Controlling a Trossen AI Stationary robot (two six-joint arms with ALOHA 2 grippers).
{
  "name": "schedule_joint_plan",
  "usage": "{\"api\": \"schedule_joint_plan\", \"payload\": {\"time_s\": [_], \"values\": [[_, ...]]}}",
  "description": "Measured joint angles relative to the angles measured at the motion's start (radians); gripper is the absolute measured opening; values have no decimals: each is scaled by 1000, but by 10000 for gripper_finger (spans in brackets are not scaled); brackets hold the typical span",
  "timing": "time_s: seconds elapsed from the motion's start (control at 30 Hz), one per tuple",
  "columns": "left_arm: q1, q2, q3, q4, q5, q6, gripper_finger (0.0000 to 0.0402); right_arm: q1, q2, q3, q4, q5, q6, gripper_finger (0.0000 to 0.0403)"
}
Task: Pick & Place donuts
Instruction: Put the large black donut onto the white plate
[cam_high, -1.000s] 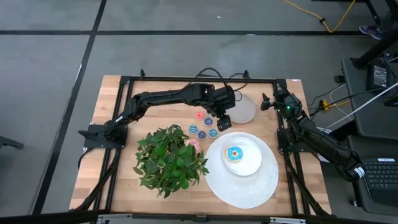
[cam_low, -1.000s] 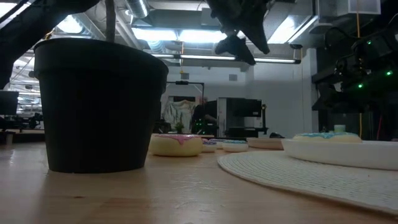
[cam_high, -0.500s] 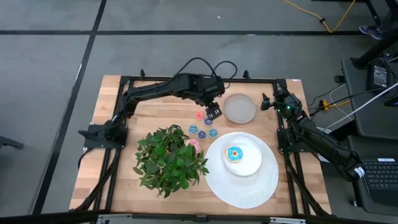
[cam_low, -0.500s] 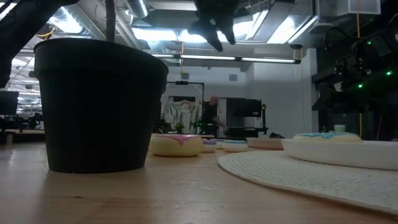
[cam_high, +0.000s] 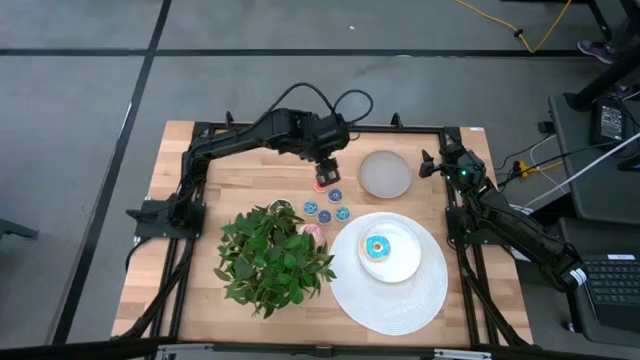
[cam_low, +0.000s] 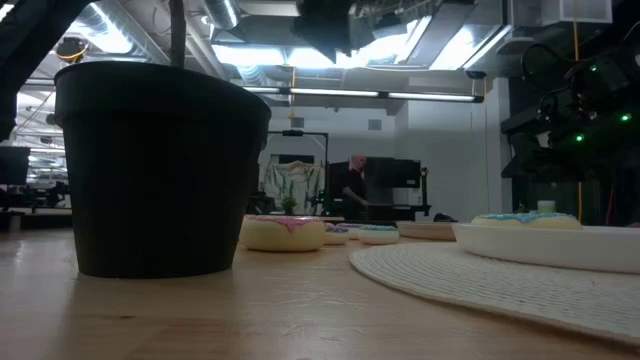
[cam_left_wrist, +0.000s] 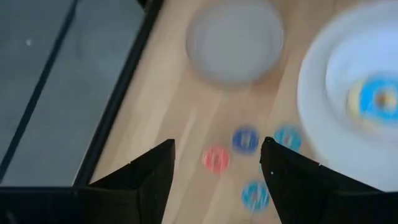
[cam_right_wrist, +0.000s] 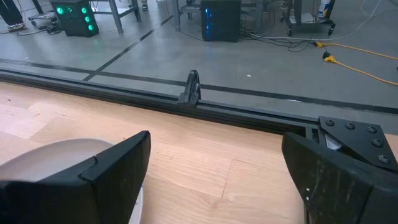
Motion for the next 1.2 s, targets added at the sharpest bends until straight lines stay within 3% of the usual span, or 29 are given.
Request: {"api": "schedule_joint_plan", "payload": {"time_s": [0.13,0.27,0.67,1.2], "values": [[2,-1,0,-162,-1,30,229,0,0,0,0,0,0,362],[1,-18,-64,-192,11,31,227,0,0,0,0,0,0,362],[9,-379,-748,170,105,-79,226,0,0,0,0,0,0,362],[-2,-771,-1277,402,41,-484,224,0,0,0,0,0,0,362]]}}
